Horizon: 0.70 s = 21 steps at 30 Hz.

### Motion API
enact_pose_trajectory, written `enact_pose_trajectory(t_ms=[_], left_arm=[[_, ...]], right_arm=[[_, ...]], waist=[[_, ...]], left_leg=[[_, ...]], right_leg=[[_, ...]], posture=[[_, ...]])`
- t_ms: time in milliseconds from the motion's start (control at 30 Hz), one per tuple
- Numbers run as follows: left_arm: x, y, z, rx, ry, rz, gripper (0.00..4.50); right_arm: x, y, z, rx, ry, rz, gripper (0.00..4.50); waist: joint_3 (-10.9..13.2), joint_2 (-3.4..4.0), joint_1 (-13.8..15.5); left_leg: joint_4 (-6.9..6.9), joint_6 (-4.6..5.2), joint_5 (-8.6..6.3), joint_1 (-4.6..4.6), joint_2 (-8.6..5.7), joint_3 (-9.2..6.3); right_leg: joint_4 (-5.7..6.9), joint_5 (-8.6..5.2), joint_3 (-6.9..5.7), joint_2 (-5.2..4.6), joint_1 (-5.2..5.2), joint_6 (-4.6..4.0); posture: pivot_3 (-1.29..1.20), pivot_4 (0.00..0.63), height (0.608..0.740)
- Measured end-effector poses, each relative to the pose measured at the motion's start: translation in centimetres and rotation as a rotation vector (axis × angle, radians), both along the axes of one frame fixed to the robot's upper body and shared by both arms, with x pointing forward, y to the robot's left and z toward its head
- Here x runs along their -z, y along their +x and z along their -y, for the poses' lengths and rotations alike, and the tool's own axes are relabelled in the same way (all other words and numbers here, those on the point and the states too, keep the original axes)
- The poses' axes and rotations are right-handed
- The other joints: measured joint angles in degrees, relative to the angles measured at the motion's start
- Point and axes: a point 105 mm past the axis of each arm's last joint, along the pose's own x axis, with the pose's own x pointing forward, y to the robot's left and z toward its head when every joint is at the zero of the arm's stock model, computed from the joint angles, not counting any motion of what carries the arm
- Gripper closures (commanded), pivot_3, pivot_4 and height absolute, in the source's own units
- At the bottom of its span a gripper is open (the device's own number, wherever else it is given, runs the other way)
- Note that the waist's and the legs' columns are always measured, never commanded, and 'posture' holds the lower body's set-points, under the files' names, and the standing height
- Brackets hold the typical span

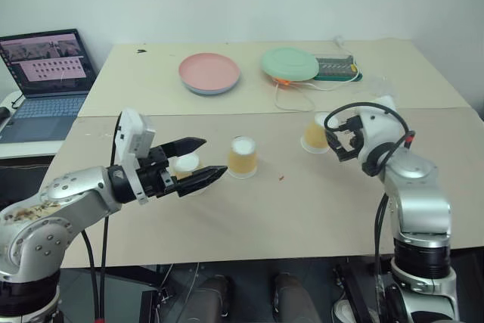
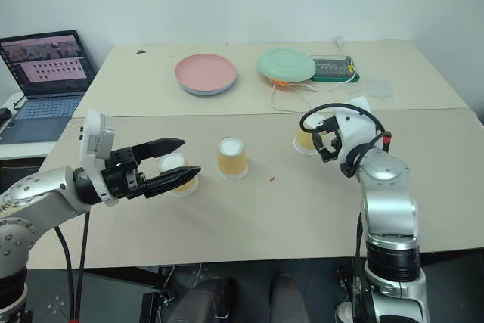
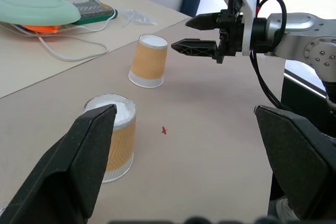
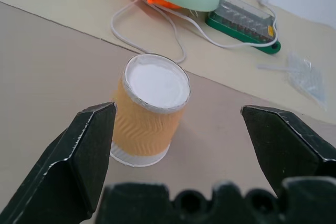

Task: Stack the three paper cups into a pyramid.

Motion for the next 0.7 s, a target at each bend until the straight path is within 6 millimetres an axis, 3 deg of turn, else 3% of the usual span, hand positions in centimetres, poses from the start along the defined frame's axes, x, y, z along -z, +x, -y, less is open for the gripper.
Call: enact_pose_trajectory(t_ms=[233,433,700], left_arm=[[-0.1,-0.1,0.0,0.007,0.008,0.003,0.0],[-0.1,-0.2,0.1,0.014,0.0,-0.002,0.0],[0.1,-0.2,-0.1,-0.005,0.012,-0.01,0.0]], right_arm=[[3.1,0.9,-1.7,-0.027,0.123,-0.054,0.03],[4.7,2.1,-0.7,0.033,0.215,-0.067,0.03],[4.7,3.8,0.0,0.066,0.297,-0.029,0.03]], waist=[[0.0,0.0,-0.5],[0.0,0.01,-0.5],[0.0,0.01,-0.7]], left_leg=[[0.0,0.01,0.0,0.03,-0.01,-0.01],[-0.03,0.04,-0.03,0.3,-0.01,-0.01],[-0.06,0.05,-0.03,0.43,0.01,-0.01]], right_leg=[[-0.01,0.0,-0.02,0.02,0.04,0.0],[-0.06,0.0,-0.03,0.05,0.3,0.0],[-0.08,-0.01,-0.02,0.08,0.4,0.0]], posture=[[0.0,0.15,0.717],[0.0,0.15,0.717],[0.0,0.15,0.717]])
